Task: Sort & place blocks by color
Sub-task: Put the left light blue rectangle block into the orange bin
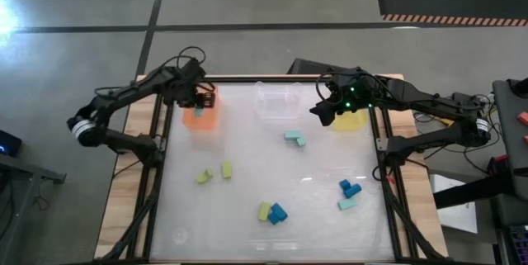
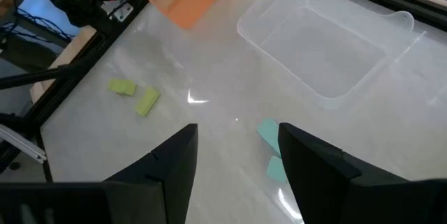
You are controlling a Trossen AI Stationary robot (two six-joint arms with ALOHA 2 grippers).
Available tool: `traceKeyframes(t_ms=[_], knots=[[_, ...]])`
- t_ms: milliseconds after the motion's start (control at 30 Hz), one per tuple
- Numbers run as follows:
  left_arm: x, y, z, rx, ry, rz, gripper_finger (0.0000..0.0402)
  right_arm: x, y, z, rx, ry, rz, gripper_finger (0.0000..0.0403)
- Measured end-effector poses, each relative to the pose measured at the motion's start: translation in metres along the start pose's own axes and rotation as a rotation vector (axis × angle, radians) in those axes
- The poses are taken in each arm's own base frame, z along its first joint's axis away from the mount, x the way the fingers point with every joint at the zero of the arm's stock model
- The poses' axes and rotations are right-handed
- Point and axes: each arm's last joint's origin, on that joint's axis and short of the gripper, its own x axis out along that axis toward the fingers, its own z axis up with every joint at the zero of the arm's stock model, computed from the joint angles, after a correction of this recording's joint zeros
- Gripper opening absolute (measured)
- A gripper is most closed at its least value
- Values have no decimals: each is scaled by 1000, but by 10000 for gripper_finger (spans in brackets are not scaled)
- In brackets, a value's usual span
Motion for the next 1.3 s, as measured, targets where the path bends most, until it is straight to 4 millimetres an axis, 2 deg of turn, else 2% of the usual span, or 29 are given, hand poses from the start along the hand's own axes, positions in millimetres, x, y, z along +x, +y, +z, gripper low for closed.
traceKeyframes(t_ms=[267, 567, 767, 1300], knots=[[41, 5, 26, 27, 58, 52, 123, 0, 0, 0, 0, 1, 0, 189], [64, 6, 41, 34, 77, 98, 123, 0, 0, 0, 8, 1, -1, 189], [67, 6, 43, 37, 54, 143, 123, 0, 0, 0, 9, 0, -1, 189], [68, 6, 46, 32, 16, 127, 125, 0, 0, 0, 9, 1, -1, 189]])
